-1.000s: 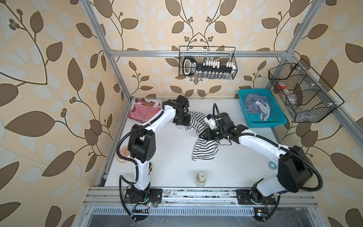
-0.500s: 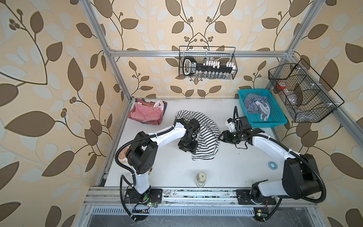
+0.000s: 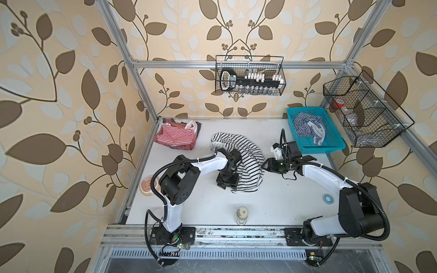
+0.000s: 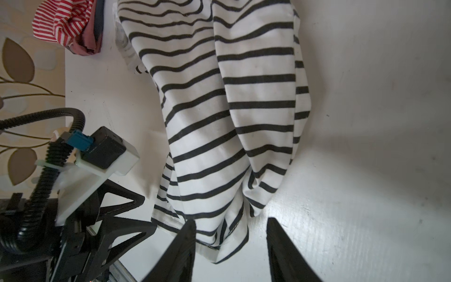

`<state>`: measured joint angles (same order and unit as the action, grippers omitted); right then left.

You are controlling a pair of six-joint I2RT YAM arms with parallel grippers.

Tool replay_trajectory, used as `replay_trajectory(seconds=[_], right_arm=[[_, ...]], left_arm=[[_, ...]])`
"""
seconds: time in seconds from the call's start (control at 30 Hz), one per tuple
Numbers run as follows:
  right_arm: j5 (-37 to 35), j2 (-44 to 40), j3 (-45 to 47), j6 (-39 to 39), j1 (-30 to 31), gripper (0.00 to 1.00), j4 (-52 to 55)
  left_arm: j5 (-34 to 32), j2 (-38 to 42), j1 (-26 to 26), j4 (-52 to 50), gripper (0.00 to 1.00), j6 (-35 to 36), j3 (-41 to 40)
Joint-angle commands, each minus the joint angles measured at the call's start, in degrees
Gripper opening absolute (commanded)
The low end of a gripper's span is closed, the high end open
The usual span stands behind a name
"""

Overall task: Fold and stack tank tops
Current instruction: Smooth out the tank top at the center of the table.

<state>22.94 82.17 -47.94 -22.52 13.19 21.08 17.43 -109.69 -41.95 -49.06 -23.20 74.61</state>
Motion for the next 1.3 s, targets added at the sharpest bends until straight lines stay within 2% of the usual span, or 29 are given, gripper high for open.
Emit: replay_trajectory(seconds=[0.0,0.23,0.33,0.4,0.53,0.73,0.9,1.17,1.27], right_arm=[[1.06,0.26,1.29,-0.16,-0.39,0.48,-1.3],[1.32,-0.17,2.33,-0.06,-1.45,0.48,-1.77],[1.32,-0.64,2.84,-0.07,-2.03,0.48,-1.89],[1.32,-1.07,3.03,0.02,-2.38,0.48,-2.01],[0.69,-2.67,3.58,0.24,-2.75,0.47,-1.75],[-0.83,-6.79,4.56,-0.4,-2.88,0.47,-1.53],[-2.81,-9.93,5.4,-0.81,-2.89,0.47,-0.94],[-5.36,-14.42,6.64,-0.94,-2.82,0.47,0.79],[-4.2,-15.24,7.16,-1.72,-2.58,0.41,0.07]], left_arm=[[1.82,-0.77,-1.03,0.94,0.58,-2.93,-0.95],[1.56,-2.62,-1.93,2.03,0.4,-4.99,-2.97],[0.89,-3.3,-2.17,1.89,0.22,-5.44,-3.21],[-0.31,-3.27,-2.17,0.91,0.01,-5.31,-1.79],[-2.05,-1.14,-2.08,-1.94,0.0,-4.25,5.43],[-7.55,2.32,-1.95,-8.36,0.0,-2.07,25.04],[-8.03,2.65,-1.6,-9.61,0.0,-2.21,36.33],[-9.27,4.23,0.09,-5.45,0.0,-6.74,44.87],[-11.25,5.93,1.23,-1.54,0.0,-8.1,45.02]])
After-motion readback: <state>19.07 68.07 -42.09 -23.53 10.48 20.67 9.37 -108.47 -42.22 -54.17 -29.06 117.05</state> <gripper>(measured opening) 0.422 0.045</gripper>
